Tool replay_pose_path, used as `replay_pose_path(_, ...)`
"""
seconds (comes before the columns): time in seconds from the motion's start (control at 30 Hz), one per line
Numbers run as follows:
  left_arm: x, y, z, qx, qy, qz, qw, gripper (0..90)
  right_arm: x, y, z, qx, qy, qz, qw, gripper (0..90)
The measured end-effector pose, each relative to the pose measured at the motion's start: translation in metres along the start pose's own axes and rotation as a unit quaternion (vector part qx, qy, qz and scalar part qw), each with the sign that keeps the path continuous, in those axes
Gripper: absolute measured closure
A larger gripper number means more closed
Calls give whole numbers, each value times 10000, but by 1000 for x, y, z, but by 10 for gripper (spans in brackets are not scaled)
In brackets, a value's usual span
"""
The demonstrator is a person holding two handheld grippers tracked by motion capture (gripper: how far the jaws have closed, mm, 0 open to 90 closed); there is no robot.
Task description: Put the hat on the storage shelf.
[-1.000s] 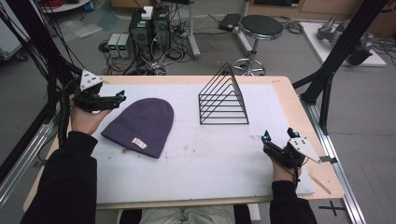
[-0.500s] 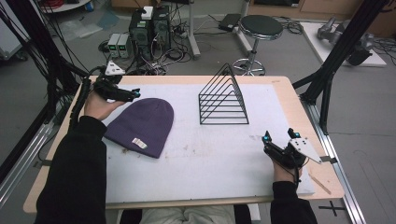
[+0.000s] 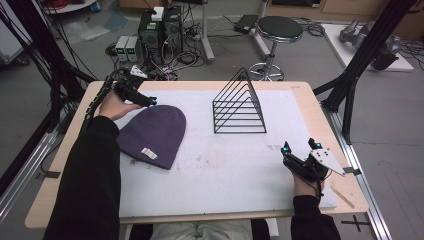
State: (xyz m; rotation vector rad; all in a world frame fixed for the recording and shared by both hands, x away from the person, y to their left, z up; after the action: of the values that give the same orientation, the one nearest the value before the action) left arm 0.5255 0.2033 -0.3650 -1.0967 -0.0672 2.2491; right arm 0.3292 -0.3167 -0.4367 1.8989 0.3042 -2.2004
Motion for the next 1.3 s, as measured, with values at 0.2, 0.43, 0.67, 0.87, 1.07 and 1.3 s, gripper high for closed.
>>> replay_pose_path(0.2,5,4,-20,176,-370,-109,9991,166,0,1,3,5,28,-63,10000,135)
replay_pose_path(0.43,21,7,-53,195,-854,-65,9961,180,2,1,1,-48,-79,-31,10000,135)
replay_pose_path(0.67,30,9,-69,295,-1080,-46,9937,179,2,2,5,-37,-64,-24,10000,135)
replay_pose_path(0.87,39,15,-82,528,-1303,-78,9900,205,2,3,7,-10,-49,-55,10000,135)
replay_pose_path(1.07,40,15,-86,754,-1148,-35,9905,272,2,3,6,-15,-62,-81,9999,135)
replay_pose_path(1.3,46,10,-89,1008,-1300,498,9851,286,2,2,5,-39,-45,-74,10000,136)
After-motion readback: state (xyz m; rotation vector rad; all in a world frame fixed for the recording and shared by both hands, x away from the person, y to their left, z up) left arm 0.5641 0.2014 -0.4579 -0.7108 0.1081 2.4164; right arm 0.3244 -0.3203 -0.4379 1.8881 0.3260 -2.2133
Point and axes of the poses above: each handheld gripper's, and its own axes: z roughly backward along the jaws, x roughly out of its underside, y roughly to its right, the point moved 4 cm from there along -z, roughly forward along the jaws, and after that the axes turned 9 degrees about -x, right-handed, at the moved point
